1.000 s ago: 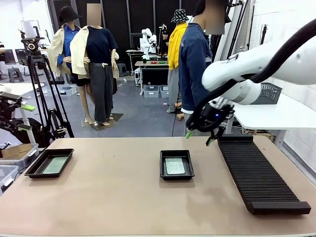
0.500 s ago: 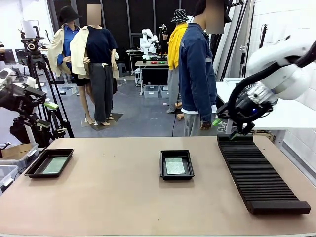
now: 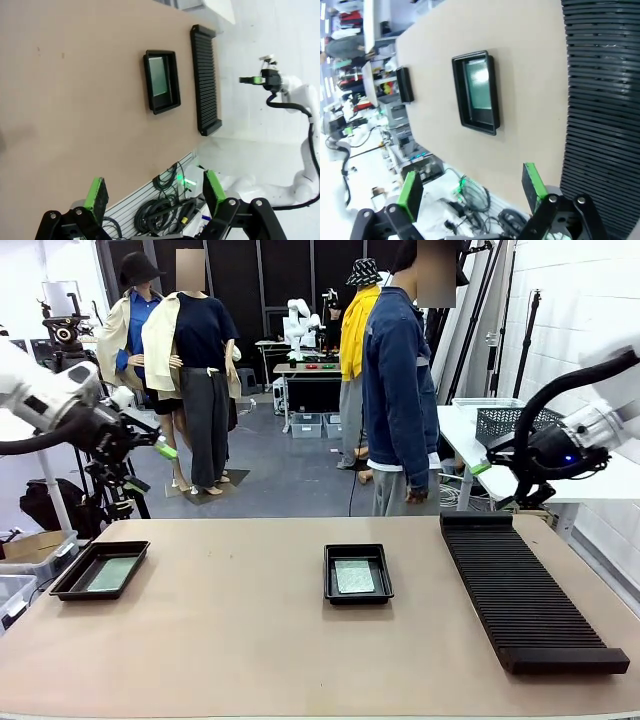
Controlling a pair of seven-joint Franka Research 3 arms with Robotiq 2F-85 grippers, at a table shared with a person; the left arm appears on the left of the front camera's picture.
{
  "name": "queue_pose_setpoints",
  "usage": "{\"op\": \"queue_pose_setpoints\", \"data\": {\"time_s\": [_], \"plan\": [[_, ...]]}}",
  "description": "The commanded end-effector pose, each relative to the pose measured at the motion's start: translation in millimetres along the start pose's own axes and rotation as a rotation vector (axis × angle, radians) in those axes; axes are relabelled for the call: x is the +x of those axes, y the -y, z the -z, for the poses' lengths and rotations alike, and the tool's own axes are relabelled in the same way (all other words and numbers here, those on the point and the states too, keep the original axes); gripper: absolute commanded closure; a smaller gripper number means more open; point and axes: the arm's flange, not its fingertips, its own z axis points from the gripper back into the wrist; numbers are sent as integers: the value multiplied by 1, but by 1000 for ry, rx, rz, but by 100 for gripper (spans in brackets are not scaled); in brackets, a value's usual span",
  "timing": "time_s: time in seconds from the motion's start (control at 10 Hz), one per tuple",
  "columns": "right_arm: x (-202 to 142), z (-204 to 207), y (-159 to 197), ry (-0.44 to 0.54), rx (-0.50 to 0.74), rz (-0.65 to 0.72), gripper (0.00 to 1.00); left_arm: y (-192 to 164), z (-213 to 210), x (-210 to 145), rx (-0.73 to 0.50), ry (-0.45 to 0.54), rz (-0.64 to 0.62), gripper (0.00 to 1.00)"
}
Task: Inspect and transfer BCBs to ESD trays.
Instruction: Pick up the ESD tray and place it on the left side of the table.
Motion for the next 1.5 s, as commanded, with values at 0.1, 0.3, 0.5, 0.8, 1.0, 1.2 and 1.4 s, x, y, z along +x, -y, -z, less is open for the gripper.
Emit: {"op": "queue_pose_setpoints", "data": {"time_s": [0.1, 0.3, 0.5, 0.8, 1.0, 1.2, 1.4], "plan": [[7, -7, 25, -48, 139, -19, 0, 37, 32, -10, 169, -30, -22, 0], [10, -10, 37, -88, 226, -26, 0, 60, 51, -18, 244, -24, -47, 0], [11, -14, 44, -94, 302, -36, 0, 79, 67, -25, 294, -35, -42, 0], [9, -21, 56, -88, 372, -42, 0, 110, 96, -35, 350, -74, -24, 0], [11, -27, 69, -117, 413, -42, 0, 128, 130, -41, 402, -81, 0, 0], [9, -33, 82, -112, 446, -33, 0, 141, 161, -45, 437, -86, 5, 0], [14, -28, 95, -84, 450, -23, 0, 148, 188, -42, 467, -59, 10, 0]]}}
